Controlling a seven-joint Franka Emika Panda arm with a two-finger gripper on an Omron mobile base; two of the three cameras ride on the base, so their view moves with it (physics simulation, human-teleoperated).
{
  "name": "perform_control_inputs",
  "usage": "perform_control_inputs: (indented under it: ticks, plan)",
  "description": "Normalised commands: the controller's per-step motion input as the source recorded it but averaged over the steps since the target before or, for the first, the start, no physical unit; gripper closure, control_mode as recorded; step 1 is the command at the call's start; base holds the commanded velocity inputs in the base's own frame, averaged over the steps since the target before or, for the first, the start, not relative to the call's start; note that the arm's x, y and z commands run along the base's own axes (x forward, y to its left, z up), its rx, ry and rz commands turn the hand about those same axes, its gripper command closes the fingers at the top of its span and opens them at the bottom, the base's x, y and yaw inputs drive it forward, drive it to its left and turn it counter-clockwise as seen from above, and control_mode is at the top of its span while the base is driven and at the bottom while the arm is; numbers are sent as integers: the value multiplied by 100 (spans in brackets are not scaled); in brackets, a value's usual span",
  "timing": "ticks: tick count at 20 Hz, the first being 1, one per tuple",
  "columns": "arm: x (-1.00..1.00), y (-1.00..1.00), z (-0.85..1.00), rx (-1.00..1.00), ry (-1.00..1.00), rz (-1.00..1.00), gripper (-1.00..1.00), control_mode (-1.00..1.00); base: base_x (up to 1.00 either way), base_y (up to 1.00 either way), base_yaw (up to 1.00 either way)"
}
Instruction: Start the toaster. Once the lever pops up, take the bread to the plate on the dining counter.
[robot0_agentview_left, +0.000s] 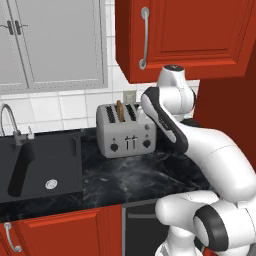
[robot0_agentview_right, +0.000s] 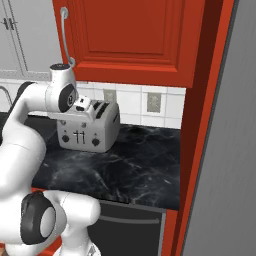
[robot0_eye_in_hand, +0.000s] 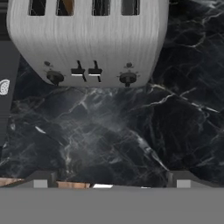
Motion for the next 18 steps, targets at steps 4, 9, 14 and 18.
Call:
perform_control_inputs:
  ticks: [4,9,14,18]
  plan:
    - [2,14,-19,0,-5,0,-100,-100,0,0,0]
    - [4,1,-22,0,-10,0,-100,-100,0,0,0]
    - [1,0,-18,0,-10,0,-100,-100,0,0,0]
    - [0,0,-17,0,-8,0,-100,-100,0,0,0]
